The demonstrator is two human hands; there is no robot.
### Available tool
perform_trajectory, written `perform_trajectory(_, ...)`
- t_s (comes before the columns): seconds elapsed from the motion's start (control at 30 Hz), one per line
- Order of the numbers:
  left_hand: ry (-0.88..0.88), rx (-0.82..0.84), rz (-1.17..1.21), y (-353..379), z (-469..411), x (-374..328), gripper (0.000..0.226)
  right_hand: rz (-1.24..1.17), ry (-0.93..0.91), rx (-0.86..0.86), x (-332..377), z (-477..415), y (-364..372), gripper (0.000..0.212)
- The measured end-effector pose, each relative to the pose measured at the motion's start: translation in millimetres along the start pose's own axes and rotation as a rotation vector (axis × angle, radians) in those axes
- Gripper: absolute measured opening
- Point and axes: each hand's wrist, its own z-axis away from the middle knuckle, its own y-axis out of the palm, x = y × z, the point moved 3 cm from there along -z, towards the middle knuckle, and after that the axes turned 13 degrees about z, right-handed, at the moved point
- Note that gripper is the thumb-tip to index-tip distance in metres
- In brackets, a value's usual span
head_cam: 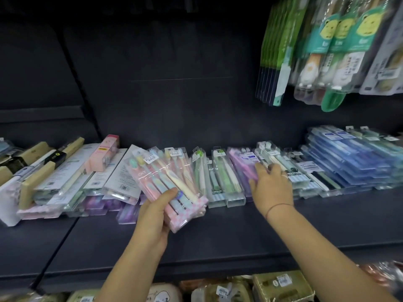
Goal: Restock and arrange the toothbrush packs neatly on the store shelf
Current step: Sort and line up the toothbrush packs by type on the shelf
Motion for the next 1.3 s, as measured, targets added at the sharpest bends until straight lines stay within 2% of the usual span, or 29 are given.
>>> perform_trajectory(0.17,0.017,0.004,-0.014,-3.1,-2.9,-0.9,0.032,-0.058,-0.006,0.024,-1.2,19.1,6.3,0.059)
perform_trajectory(0.37,0.051,-0.013,-0.006,-6.8,-7.3,-8.3,0.024,-0.107,-0.118,0.045,-15.6,33.3,3.8,0.055)
perform_trajectory(0.53,0.075,-0.036,0.013,-10.0,-9.6,-15.9,0.036,0.021,-0.104,0.013,-18.1,4.5,3.8,0.055)
perform_trajectory(0.63,0.087,-0.044,0.008,-14.5,-8.9,-30.0,0.024,0.159,-0.108,-0.027,-15.1,-3.4,4.0,0.054)
perform_trajectory(0.7,0.120,-0.050,0.012,-21.0,-9.2,-46.2,0.019,0.166,-0.083,-0.094,-9.7,0.9,0.5,0.053)
perform_trajectory(0.77,0.183,-0.062,0.030,-30.4,-11.3,-65.8,0.018,-0.012,-0.116,-0.255,3.5,11.6,-6.4,0.050)
perform_trajectory(0.8,0.217,-0.074,0.043,-35.9,-12.7,-74.7,0.018,-0.155,-0.183,-0.271,15.6,20.0,-11.7,0.045)
perform_trajectory(0.83,0.246,-0.085,0.056,-41.8,-14.2,-82.7,0.020,-0.311,-0.263,-0.227,31.7,29.1,-16.0,0.041)
perform_trajectory(0.9,0.277,-0.109,0.061,-52.5,-17.6,-93.5,0.023,-0.574,-0.378,-0.016,68.2,47.1,-11.9,0.039)
perform_trajectory(0.97,0.279,-0.136,0.056,-61.9,-20.5,-98.4,0.027,-0.694,-0.416,0.162,103.1,60.3,1.6,0.042)
perform_trajectory(1.03,0.269,-0.157,0.045,-68.2,-22.4,-99.8,0.030,-0.661,-0.458,0.168,131.6,68.6,14.6,0.049)
perform_trajectory(1.17,0.255,-0.160,0.028,-73.4,-25.3,-100.0,0.039,-0.356,-0.603,0.053,169.2,74.3,41.5,0.062)
perform_trajectory(1.3,0.250,-0.154,0.012,-75.2,-28.2,-99.9,0.038,-0.169,-0.607,-0.049,172.9,83.7,50.9,0.070)
